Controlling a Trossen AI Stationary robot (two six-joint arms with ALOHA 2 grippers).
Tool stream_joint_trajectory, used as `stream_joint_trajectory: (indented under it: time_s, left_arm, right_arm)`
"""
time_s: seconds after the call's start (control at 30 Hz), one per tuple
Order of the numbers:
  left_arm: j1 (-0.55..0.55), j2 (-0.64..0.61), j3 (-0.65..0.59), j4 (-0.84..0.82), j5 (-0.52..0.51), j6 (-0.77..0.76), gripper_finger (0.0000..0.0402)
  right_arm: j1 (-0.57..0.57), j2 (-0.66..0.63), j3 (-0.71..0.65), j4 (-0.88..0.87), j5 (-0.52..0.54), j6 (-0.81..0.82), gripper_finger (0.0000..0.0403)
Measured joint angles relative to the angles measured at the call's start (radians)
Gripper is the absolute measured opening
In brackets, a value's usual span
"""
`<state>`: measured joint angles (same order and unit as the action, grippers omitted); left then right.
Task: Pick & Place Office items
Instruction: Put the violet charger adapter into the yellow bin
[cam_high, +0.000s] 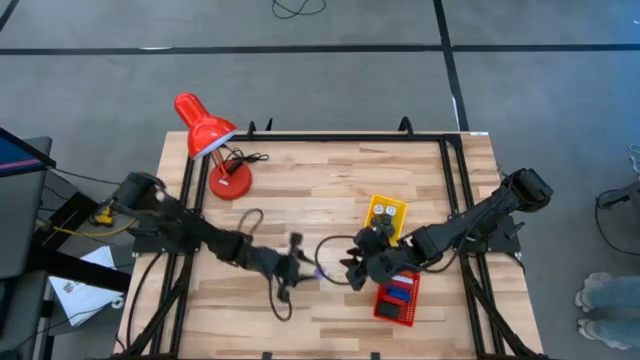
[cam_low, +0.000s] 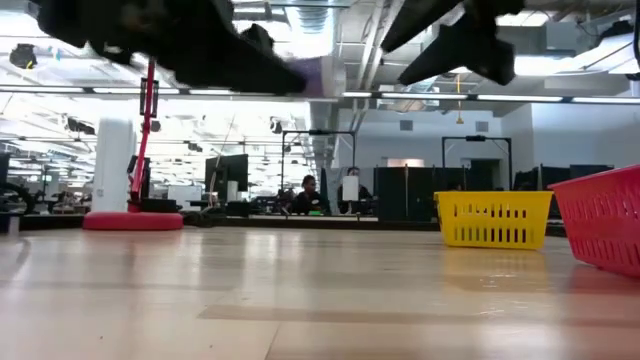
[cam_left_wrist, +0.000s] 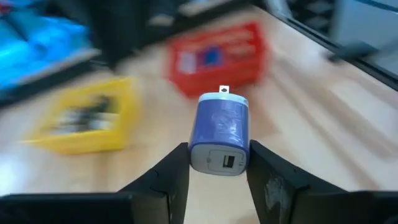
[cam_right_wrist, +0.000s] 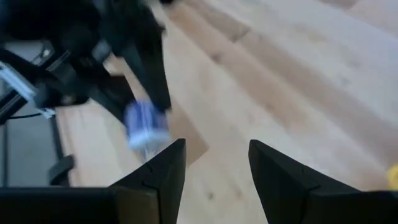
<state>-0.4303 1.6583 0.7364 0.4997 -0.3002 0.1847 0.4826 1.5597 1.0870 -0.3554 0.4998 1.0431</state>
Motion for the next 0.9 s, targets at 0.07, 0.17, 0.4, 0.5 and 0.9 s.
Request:
stream_joint_trajectory:
  time_s: [0.07, 0.17, 0.4, 0.5, 0.9]
  left_arm:
    - [0.019, -0.075, -0.039, 0.005, -0.056, 0.002, 0.0131]
    - [0.048, -0.154, -0.100, 0.003, -0.121, 0.003, 0.0132]
    - [0.097, -0.211, -0.186, 0.031, -0.193, 0.020, 0.0132]
    - [0.104, -0.212, -0.190, 0.041, -0.193, 0.031, 0.0133]
    - [0.098, -0.211, -0.191, 0.134, -0.216, 0.153, 0.0133]
  right_arm:
    - [-0.025, 0.000, 0.000, 0.005, 0.000, -0.049, 0.0169]
    - [-0.070, 0.000, 0.000, 0.028, -0.003, -0.083, 0.0172]
    - [-0.188, 0.000, 0.000, 0.174, -0.210, -0.254, 0.0237]
    - [-0.226, 0.000, 0.000, 0.214, -0.271, -0.299, 0.0277]
    - [-0.270, 0.000, -0.068, 0.308, -0.282, -0.254, 0.0329]
